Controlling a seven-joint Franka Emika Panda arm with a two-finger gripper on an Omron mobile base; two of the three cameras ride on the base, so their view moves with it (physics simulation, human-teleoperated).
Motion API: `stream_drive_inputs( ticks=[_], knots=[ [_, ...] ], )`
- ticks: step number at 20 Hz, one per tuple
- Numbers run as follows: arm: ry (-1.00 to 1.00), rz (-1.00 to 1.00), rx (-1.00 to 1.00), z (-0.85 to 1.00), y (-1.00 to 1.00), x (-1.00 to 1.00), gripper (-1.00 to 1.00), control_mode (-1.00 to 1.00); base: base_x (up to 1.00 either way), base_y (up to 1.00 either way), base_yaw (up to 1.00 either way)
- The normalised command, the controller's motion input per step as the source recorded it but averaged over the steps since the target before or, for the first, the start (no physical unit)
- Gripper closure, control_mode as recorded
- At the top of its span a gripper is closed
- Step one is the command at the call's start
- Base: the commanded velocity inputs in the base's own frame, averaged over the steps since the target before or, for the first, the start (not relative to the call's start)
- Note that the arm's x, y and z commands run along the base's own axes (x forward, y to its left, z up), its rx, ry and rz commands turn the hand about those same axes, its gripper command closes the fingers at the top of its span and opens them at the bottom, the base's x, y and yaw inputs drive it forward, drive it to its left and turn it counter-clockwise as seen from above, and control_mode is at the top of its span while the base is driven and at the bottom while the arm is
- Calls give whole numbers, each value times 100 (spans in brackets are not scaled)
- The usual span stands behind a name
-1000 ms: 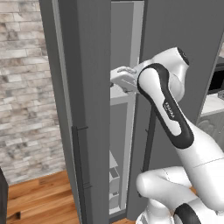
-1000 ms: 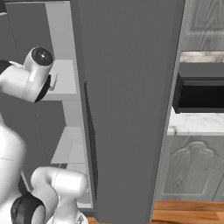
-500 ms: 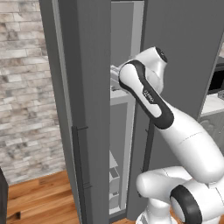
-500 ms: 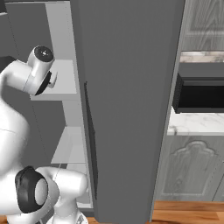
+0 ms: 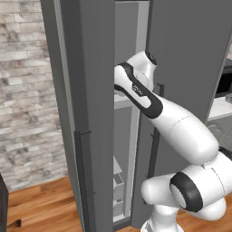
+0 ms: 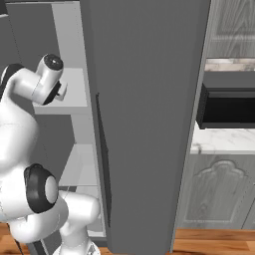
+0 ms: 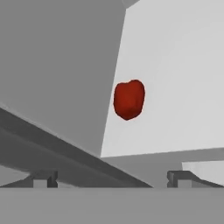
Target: Take the bell pepper and bell pepper out of the freezer and place them in the tupperware container on the counter. Then put the tupperware containing the vegetables back in the freezer.
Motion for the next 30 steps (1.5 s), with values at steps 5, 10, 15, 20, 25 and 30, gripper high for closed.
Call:
stream_drive_inputs(
  ticks=[5,10,15,20,25,30],
  knots=[
    [6,-2,0,-18,15,36,-100,-100,0,0,0],
    [3,-1,0,-16,14,29,-100,-100,0,0,0],
    [0,-1,0,-15,18,21,-100,-100,0,0,0],
    [0,0,0,-15,22,23,-100,-100,0,0,0],
    [0,0,0,-15,20,29,-100,-100,0,0,0],
    [0,-1,0,-15,12,25,-100,-100,0,0,0]
  ],
)
